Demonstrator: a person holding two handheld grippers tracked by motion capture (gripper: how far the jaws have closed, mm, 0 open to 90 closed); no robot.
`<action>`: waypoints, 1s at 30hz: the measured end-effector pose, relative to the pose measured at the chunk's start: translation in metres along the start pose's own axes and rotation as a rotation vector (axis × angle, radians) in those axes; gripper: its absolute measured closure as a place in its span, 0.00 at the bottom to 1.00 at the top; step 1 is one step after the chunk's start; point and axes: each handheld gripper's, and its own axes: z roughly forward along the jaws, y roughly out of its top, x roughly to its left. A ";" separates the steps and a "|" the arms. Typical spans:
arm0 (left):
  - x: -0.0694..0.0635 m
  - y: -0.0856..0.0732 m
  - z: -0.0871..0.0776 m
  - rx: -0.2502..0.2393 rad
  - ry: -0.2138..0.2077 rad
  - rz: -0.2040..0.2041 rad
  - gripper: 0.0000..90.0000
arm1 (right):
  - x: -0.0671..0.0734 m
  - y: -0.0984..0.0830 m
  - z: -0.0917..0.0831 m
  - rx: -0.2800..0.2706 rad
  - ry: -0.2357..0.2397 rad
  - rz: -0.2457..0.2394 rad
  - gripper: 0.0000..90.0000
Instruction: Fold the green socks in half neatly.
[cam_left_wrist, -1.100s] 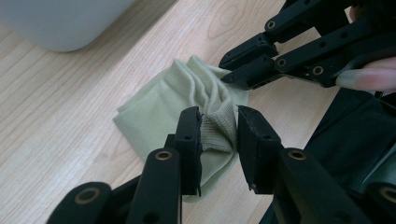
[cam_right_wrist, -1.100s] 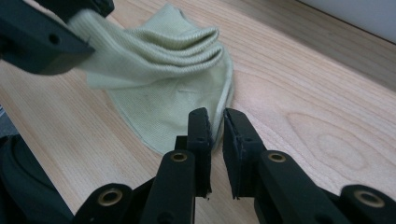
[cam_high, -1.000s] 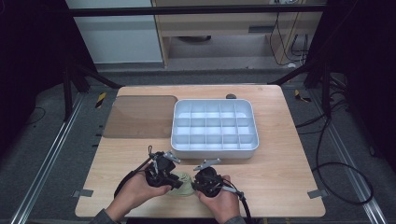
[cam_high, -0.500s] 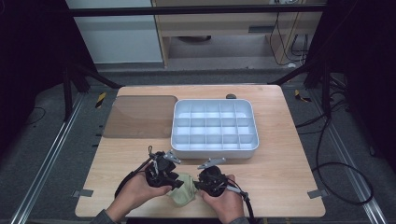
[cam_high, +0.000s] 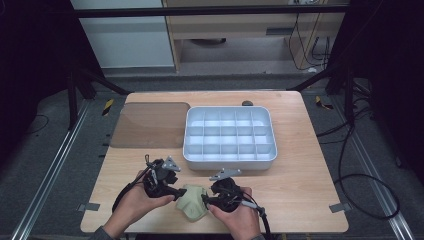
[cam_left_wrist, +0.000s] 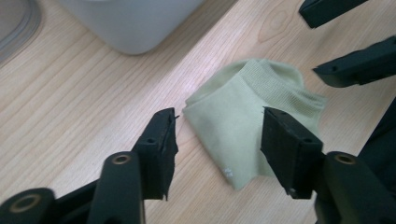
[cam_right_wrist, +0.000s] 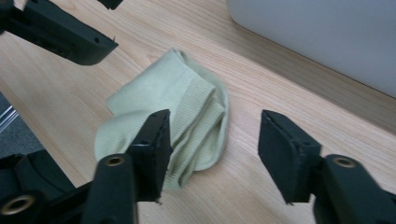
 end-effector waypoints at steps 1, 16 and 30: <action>0.001 -0.003 0.001 -0.005 -0.003 -0.005 0.48 | 0.001 0.000 0.000 -0.004 0.003 -0.001 0.46; -0.008 -0.035 0.031 0.014 -0.033 -0.030 0.55 | 0.012 -0.012 0.025 0.054 -0.004 -0.002 0.46; -0.011 -0.037 0.044 0.038 -0.067 -0.038 0.84 | 0.008 -0.014 0.036 0.079 -0.001 -0.011 0.70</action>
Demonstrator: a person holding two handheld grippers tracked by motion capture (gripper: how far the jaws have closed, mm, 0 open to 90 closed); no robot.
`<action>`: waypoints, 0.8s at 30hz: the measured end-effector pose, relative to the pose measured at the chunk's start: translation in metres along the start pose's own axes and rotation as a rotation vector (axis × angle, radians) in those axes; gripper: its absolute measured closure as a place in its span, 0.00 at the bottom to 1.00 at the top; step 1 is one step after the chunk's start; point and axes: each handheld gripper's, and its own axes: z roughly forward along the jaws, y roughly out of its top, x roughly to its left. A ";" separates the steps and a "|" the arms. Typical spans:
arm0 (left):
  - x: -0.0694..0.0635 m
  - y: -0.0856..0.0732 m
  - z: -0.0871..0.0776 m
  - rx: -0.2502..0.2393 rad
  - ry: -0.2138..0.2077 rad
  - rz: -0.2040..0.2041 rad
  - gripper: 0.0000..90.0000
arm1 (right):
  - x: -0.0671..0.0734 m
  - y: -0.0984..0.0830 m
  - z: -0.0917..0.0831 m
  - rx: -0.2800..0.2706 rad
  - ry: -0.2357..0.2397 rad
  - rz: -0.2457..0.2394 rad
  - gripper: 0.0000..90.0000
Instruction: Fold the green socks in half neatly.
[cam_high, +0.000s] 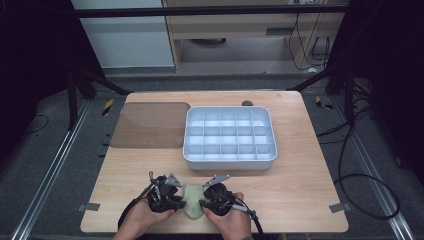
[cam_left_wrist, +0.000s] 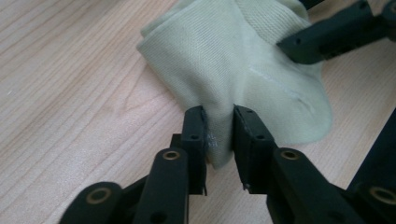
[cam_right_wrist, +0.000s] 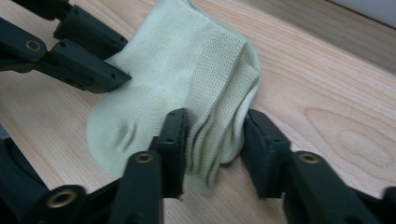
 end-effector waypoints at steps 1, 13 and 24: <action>-0.001 0.000 0.000 0.002 -0.004 0.003 0.85 | 0.000 0.000 0.000 -0.001 -0.001 -0.002 0.73; -0.013 0.000 0.000 0.025 -0.048 0.019 0.92 | -0.005 -0.001 -0.012 0.028 0.010 -0.038 0.88; -0.015 0.001 -0.010 -0.013 -0.007 0.027 0.74 | -0.010 -0.003 -0.014 0.037 0.017 -0.049 0.87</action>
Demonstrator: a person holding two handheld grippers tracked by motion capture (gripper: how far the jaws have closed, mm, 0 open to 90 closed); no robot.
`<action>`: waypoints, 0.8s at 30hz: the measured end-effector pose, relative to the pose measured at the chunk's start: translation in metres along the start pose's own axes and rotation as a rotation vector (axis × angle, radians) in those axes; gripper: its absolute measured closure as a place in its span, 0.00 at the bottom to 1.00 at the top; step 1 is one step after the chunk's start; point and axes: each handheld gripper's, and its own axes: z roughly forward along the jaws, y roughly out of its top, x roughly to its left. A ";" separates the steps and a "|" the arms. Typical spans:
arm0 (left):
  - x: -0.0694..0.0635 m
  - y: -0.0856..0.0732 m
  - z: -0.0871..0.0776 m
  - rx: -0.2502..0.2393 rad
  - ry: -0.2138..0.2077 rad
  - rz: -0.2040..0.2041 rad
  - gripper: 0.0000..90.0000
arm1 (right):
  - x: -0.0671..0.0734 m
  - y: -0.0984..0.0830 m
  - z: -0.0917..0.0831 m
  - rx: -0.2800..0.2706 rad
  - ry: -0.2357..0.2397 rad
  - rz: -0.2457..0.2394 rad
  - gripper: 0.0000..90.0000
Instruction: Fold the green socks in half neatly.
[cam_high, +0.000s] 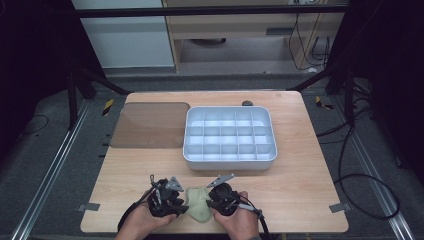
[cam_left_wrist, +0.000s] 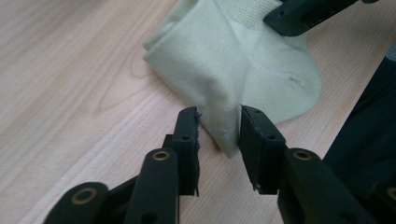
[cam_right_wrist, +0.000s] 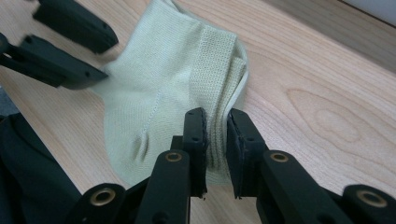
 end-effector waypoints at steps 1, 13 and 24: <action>0.001 0.001 -0.001 -0.007 0.010 -0.003 0.72 | 0.000 0.000 0.000 0.002 0.003 0.001 0.87; 0.022 0.018 0.003 -0.065 0.068 -0.036 0.50 | -0.002 0.003 0.000 0.015 0.009 -0.011 0.86; 0.025 0.022 0.023 -0.007 0.032 -0.026 0.55 | -0.007 0.005 0.002 0.019 -0.002 -0.015 0.84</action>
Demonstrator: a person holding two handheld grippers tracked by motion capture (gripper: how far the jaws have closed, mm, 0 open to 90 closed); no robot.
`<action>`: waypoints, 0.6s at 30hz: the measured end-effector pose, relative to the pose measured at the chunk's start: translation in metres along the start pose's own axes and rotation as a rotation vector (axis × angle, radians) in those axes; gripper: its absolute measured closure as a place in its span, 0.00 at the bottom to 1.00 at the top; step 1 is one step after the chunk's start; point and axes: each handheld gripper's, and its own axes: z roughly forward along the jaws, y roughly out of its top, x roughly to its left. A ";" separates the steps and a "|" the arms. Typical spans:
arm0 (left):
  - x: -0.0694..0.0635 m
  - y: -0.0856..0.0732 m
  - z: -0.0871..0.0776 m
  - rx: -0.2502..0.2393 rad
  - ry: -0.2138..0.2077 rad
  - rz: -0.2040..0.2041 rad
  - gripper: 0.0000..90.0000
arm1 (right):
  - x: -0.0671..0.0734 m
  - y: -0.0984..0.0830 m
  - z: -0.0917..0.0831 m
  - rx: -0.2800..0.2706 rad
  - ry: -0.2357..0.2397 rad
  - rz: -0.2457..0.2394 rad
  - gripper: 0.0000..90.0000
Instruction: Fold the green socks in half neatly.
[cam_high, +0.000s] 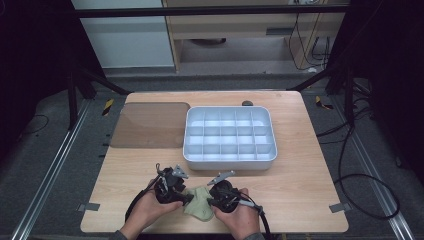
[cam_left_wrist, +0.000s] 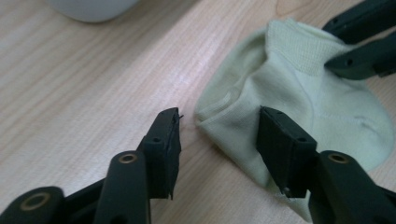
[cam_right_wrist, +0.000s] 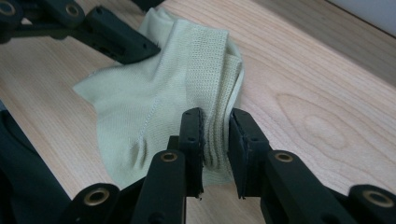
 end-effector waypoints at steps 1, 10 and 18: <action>0.000 -0.001 0.001 -0.009 -0.021 -0.005 0.59 | 0.000 0.000 0.000 0.003 -0.001 0.012 0.84; -0.001 -0.001 0.000 0.002 -0.036 -0.014 0.74 | 0.001 -0.003 -0.007 -0.039 -0.014 0.018 0.66; -0.005 0.000 0.000 0.008 -0.037 -0.007 0.85 | 0.001 -0.009 -0.007 -0.035 -0.011 0.027 0.54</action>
